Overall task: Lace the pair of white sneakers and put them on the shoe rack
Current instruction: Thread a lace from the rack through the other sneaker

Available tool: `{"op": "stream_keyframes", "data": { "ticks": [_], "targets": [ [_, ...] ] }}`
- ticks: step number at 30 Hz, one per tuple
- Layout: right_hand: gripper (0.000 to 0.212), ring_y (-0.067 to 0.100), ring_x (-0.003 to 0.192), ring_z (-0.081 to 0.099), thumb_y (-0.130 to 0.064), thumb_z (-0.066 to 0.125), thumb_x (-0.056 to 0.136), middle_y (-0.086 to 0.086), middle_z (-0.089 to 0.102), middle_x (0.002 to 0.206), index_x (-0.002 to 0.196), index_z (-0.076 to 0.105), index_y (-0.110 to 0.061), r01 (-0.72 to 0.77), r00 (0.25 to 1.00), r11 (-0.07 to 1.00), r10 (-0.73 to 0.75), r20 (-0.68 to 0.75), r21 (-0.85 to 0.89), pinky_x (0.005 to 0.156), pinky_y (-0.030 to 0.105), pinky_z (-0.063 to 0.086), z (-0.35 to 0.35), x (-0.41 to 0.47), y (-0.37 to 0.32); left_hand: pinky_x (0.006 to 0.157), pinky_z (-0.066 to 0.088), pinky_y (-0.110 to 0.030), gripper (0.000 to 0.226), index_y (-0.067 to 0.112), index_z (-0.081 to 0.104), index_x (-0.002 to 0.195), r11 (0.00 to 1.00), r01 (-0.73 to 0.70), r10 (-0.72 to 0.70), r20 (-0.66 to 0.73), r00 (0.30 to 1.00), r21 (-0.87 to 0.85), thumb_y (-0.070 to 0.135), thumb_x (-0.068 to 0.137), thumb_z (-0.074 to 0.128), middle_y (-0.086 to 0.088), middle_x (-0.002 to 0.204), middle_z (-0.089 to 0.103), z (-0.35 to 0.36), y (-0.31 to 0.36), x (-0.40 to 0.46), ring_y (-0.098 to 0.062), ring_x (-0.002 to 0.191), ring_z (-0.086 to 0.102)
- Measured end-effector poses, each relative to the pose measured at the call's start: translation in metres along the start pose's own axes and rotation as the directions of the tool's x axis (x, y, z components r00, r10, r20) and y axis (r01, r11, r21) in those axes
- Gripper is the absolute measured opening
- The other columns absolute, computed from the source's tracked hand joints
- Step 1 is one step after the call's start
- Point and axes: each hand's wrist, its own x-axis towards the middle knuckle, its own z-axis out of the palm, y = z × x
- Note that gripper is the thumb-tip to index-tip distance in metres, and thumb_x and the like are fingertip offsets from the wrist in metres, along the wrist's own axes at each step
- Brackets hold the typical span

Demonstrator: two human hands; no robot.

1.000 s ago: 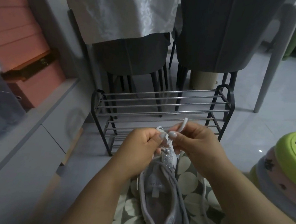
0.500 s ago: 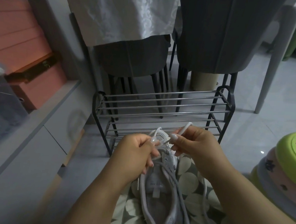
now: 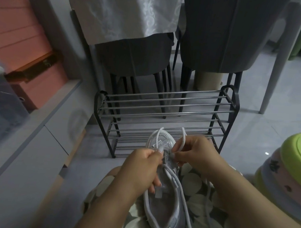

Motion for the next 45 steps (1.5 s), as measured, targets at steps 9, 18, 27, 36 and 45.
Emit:
{"op": "stream_keyframes", "data": {
  "ticks": [9, 18, 27, 36, 45],
  "targets": [
    [0.014, 0.011, 0.063, 0.064, -0.019, 0.079, 0.074, 0.008, 0.072, 0.075, 0.082, 0.073, -0.008, 0.024, 1.0, 0.977, -0.023, 0.008, -0.213, 0.065, 0.022, 0.053, 0.005, 0.003, 0.005, 0.035, 0.037, -0.019, 0.039, 0.006, 0.06, 0.101, 0.924, 0.174, -0.128, 0.152, 0.98, -0.34, 0.038, 0.101, 0.038, -0.012, 0.103, 0.062, 0.003, 0.008, 0.005, -0.009, 0.039, 0.048],
    [0.015, -0.002, 0.046, 0.053, -0.022, 0.081, 0.071, 0.002, 0.068, 0.064, 0.077, 0.073, -0.011, -0.058, 0.998, 0.991, 0.057, -0.013, -0.123, 0.048, 0.014, 0.046, 0.01, 0.001, 0.003, 0.033, 0.034, -0.018, 0.051, 0.002, 0.061, 0.112, 0.947, 0.17, -0.142, 0.118, 0.983, -0.272, 0.044, 0.101, 0.034, -0.014, 0.113, 0.066, -0.004, 0.004, 0.008, -0.008, 0.037, 0.047],
    [0.043, 0.012, 0.046, 0.054, -0.028, 0.084, 0.067, 0.008, 0.065, 0.062, 0.084, 0.063, 0.005, -0.092, 0.996, 0.978, 0.086, -0.038, -0.187, 0.046, 0.02, 0.044, 0.016, 0.003, 0.002, 0.033, 0.03, -0.017, 0.049, 0.004, 0.063, 0.108, 0.923, 0.218, -0.174, 0.162, 0.971, -0.316, 0.044, 0.101, 0.035, -0.011, 0.106, 0.069, -0.007, 0.001, 0.014, -0.008, 0.038, 0.044],
    [0.024, 0.025, 0.068, 0.07, -0.023, 0.079, 0.074, 0.011, 0.072, 0.068, 0.076, 0.071, -0.001, -0.098, 0.994, 0.993, 0.095, -0.045, -0.066, 0.075, 0.039, 0.058, 0.007, -0.002, 0.003, 0.029, 0.021, -0.012, 0.051, -0.003, 0.059, 0.108, 0.828, 0.298, -0.183, 0.274, 0.944, -0.475, 0.041, 0.1, 0.034, -0.021, 0.114, 0.067, -0.012, 0.006, 0.018, -0.005, 0.032, 0.038],
    [0.01, 0.017, 0.056, 0.063, -0.006, 0.074, 0.075, 0.013, 0.068, 0.069, 0.081, 0.07, 0.0, -0.196, 0.981, 0.981, 0.196, -0.003, 0.008, 0.065, 0.033, 0.056, 0.008, 0.001, 0.001, 0.027, 0.018, -0.012, 0.056, -0.003, 0.058, 0.108, 0.893, 0.266, -0.182, 0.248, 0.952, -0.364, 0.045, 0.101, 0.031, -0.021, 0.112, 0.067, -0.014, 0.011, 0.026, -0.002, 0.028, 0.026]
  ]
}}
